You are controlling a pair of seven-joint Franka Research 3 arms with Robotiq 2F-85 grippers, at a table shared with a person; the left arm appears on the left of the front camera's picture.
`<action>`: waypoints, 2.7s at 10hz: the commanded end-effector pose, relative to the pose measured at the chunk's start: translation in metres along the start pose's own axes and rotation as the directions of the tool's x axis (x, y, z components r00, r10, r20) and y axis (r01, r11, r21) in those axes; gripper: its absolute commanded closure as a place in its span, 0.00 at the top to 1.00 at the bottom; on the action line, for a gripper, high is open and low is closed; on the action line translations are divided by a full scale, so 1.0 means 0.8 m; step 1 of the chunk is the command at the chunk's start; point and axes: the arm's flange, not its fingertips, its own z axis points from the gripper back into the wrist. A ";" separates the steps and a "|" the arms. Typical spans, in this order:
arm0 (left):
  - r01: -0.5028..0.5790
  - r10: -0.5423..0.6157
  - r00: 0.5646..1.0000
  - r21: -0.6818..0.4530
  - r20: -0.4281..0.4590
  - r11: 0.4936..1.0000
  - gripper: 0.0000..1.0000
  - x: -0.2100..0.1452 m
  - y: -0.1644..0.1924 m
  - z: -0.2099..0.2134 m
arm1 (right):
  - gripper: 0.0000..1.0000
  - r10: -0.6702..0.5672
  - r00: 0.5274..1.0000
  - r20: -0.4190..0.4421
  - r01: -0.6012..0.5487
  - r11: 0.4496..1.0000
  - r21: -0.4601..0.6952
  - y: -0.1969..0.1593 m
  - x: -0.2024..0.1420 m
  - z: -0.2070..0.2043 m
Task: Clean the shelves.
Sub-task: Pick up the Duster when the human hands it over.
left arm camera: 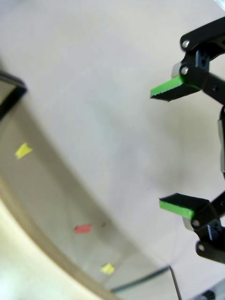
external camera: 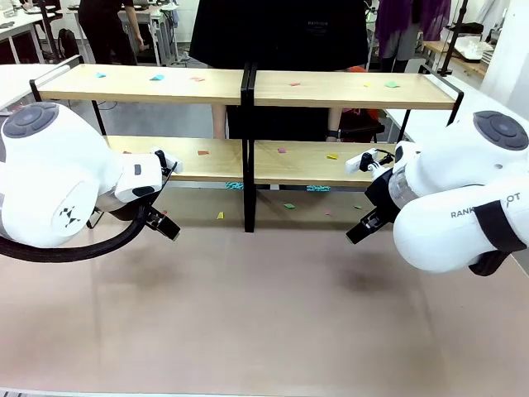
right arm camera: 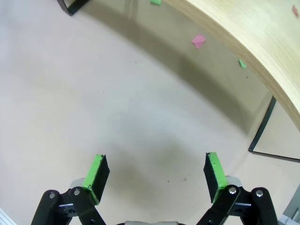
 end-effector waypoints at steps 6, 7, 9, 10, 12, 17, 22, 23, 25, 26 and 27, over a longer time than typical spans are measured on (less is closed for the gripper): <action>-0.289 0.352 0.915 -0.290 0.197 0.912 1.00 -0.054 0.075 0.301 | 1.00 -0.321 0.939 0.126 0.300 0.940 0.160 -0.036 -0.067 0.291; -0.301 0.365 0.885 -0.242 0.289 0.922 1.00 -0.074 0.084 0.345 | 1.00 -0.295 0.922 0.249 0.280 0.955 0.094 -0.026 -0.083 0.336; -0.352 0.405 0.847 -0.207 0.345 0.913 1.00 -0.096 0.116 0.390 | 1.00 -0.280 0.886 0.370 0.294 0.956 0.018 -0.028 -0.092 0.387; -0.359 0.411 0.839 -0.203 0.356 0.911 1.00 -0.100 0.128 0.398 | 1.00 -0.282 0.873 0.397 0.300 0.954 0.019 -0.038 -0.090 0.399; -0.381 0.428 0.818 -0.196 0.385 0.904 1.00 -0.097 0.141 0.406 | 1.00 -0.285 0.864 0.414 0.306 0.952 0.018 -0.048 -0.077 0.409; -0.429 0.435 0.802 -0.113 0.409 0.896 1.00 -0.077 0.148 0.406 | 1.00 -0.273 0.848 0.454 0.303 0.953 0.006 -0.049 -0.063 0.419; -0.411 0.390 0.858 -0.008 0.334 0.912 1.00 -0.029 0.130 0.386 | 1.00 -0.255 0.870 0.421 0.280 0.960 0.003 -0.057 -0.044 0.405; -0.392 0.370 0.872 0.006 0.320 0.920 1.00 -0.016 0.125 0.384 | 1.00 -0.249 0.874 0.418 0.272 0.962 0.005 -0.059 -0.042 0.403; -0.373 0.348 0.887 0.025 0.303 0.928 1.00 0.003 0.116 0.382 | 1.00 -0.244 0.873 0.422 0.264 0.964 0.011 -0.067 -0.044 0.402; -0.372 0.345 0.888 0.033 0.304 0.928 1.00 0.009 0.115 0.383 | 1.00 -0.247 0.865 0.437 0.270 0.963 0.010 -0.070 -0.046 0.407; -0.370 0.344 0.888 0.031 0.306 0.928 1.00 0.012 0.113 0.384 | 1.00 -0.241 0.862 0.446 0.266 0.964 0.008 -0.073 -0.049 0.413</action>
